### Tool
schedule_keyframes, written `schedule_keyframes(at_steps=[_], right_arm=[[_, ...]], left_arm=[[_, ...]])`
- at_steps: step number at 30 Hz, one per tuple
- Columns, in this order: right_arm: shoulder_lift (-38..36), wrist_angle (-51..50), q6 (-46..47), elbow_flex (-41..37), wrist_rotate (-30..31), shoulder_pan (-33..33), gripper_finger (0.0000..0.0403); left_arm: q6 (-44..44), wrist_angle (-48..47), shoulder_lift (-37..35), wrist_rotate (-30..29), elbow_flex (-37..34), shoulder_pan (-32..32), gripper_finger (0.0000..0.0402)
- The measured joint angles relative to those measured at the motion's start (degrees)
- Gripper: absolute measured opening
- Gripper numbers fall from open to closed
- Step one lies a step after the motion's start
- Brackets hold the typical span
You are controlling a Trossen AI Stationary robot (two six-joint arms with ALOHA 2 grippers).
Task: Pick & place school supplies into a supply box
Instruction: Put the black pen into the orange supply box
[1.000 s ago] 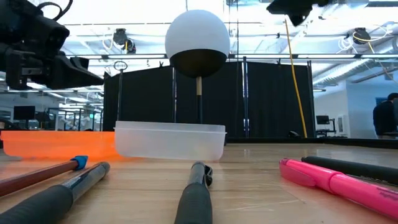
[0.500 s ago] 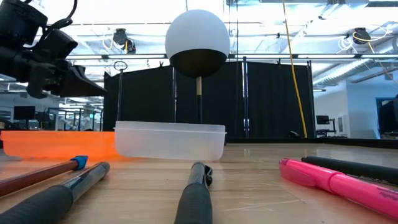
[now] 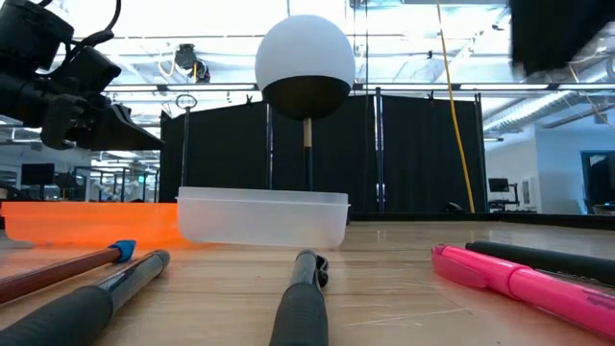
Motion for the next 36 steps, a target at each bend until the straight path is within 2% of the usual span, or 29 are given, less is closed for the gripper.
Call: schedule_keyframes(at_steps=[7, 11, 17, 25, 36], right_arm=[[0.0, 3.6, 6.4, -8.2, -7.8, -3.2, 0.0155], [-0.1, 7.0, 6.4, -9.9, -8.7, -5.1, 0.0187], [-0.1, 7.4, 5.2, -10.0, -10.2, -6.4, 0.0185], [3.1, 9.7, 10.9, -10.0, -13.6, -3.5, 0.0169], [9.7, 7.3, 7.7, -9.8, -24.1, -5.2, 0.0165]], left_arm=[[1.1, 0.6, 0.0, -1.8, 0.0, 0.0, 0.0026], [1.0, 0.8, 0.0, -2.9, 0.0, 0.0, 0.0026], [1.0, 1.8, 0.0, -3.0, 0.0, 0.0, 0.0026], [0.6, 1.4, 0.0, -3.0, 0.0, 0.0, 0.0026], [-0.5, 0.4, 0.1, -3.0, 0.1, 0.0, 0.0026]])
